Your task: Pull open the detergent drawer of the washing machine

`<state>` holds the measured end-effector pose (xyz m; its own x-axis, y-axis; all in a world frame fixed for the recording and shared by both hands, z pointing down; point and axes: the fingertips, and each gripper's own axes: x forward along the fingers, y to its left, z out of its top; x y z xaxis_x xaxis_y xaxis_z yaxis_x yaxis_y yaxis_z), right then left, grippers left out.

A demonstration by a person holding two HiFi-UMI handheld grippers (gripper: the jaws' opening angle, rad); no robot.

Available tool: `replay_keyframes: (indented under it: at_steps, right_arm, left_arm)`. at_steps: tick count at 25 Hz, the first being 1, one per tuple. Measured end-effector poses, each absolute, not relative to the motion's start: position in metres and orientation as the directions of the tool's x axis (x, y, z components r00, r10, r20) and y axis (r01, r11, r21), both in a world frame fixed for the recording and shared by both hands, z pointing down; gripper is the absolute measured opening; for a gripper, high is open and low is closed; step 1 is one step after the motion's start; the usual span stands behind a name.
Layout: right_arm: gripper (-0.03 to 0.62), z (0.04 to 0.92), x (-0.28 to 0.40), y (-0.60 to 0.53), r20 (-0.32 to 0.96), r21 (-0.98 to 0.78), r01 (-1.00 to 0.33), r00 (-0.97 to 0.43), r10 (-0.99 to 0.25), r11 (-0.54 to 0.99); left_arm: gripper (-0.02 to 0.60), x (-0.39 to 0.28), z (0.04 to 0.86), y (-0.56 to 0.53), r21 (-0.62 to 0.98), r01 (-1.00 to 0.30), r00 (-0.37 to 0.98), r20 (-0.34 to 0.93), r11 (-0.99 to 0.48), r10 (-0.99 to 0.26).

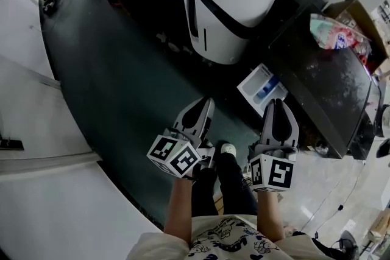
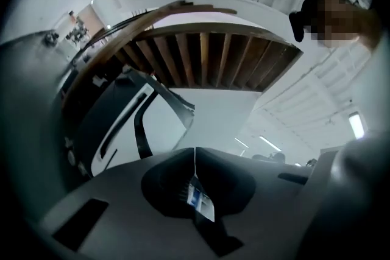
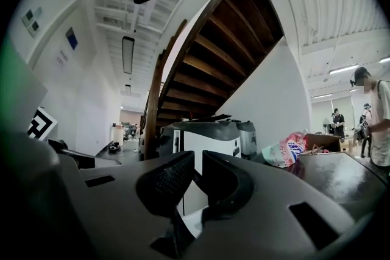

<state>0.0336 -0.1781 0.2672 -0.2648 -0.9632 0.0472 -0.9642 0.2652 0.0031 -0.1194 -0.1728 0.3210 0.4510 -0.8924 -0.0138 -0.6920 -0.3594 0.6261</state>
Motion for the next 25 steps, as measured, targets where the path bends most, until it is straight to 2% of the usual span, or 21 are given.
replay_keyframes:
  at_steps: [12, 16, 25]
  right_arm:
    - [0.040, 0.174, -0.004, -0.156, -0.050, 0.021, -0.932, -0.363, -0.931, 0.362]
    - [0.040, 0.152, -0.017, -0.148, -0.074, 0.028, -0.919, -0.394, -0.916, 0.393]
    - [0.040, 0.109, -0.037, -0.134, -0.136, 0.043, -0.893, -0.449, -0.883, 0.447]
  left_arm:
    - [0.014, -0.168, 0.199, -0.132, 0.294, -0.934, 0.212, -0.006, -0.204, -0.977]
    - [0.014, -0.178, 0.166, -0.116, 0.199, -0.966, 0.162, -0.035, -0.166, -0.986]
    - [0.014, -0.202, 0.122, -0.092, 0.117, -0.991, 0.057, -0.073, -0.065, -0.996]
